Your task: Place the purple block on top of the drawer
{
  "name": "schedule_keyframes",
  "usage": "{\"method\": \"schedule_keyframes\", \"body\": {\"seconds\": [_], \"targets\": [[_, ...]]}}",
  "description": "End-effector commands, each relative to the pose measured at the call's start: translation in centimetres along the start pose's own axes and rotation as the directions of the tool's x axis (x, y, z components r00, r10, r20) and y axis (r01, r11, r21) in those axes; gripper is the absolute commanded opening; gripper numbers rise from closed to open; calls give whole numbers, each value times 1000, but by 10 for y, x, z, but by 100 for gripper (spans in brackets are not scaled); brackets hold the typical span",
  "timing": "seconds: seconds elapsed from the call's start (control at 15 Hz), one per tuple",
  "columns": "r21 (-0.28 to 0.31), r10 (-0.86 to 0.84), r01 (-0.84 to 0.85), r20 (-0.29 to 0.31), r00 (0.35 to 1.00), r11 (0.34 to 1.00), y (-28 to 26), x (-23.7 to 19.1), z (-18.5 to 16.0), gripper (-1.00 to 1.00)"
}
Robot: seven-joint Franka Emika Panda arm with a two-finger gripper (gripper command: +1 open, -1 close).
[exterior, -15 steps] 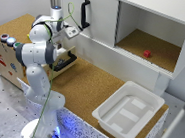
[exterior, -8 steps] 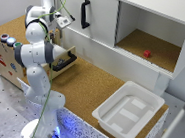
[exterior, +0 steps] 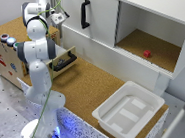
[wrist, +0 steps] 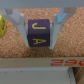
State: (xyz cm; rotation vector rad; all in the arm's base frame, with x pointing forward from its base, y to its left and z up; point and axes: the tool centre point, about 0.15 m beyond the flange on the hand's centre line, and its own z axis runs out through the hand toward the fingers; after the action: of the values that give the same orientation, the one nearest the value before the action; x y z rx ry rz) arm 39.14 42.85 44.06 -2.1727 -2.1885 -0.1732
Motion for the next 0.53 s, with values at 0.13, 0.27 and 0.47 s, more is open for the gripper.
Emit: {"method": "schedule_keyframes", "body": {"seconds": [0.13,0.27,0.47], "targets": [[81,10,-22,149,989,996,4,28,-15,100],[76,15,-27,148,989,997,1,26,-17,100],[69,31,-41,140,990,997,-2,19,-23,100]]}}
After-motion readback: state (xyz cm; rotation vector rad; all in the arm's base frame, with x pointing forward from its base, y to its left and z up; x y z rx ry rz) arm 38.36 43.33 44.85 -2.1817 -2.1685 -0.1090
